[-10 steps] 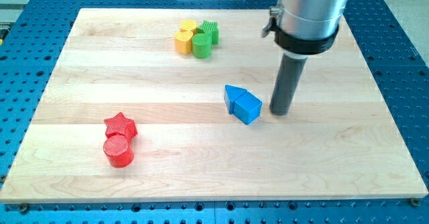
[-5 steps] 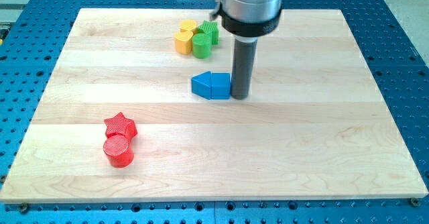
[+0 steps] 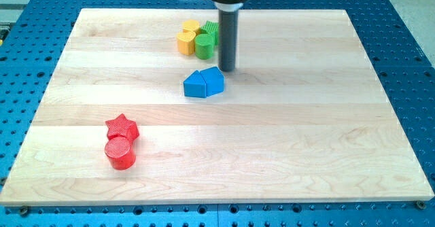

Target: Slide the blue blocks towards the red blocks

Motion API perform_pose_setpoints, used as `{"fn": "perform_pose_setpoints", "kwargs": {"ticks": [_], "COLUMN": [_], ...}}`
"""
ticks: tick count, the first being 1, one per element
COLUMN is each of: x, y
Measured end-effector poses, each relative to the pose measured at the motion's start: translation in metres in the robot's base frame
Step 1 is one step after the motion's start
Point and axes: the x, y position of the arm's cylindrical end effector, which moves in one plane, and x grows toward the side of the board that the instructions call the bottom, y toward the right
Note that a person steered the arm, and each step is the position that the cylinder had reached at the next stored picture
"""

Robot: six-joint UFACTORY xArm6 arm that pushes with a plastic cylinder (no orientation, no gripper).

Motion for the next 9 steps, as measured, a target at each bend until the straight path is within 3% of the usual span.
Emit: {"fn": "perform_pose_setpoints", "kwargs": {"ticks": [2, 4, 7, 9], "x": [0.017, 0.039, 0.010, 0.021], "y": [0.018, -0.032, -0.101, -0.144]}}
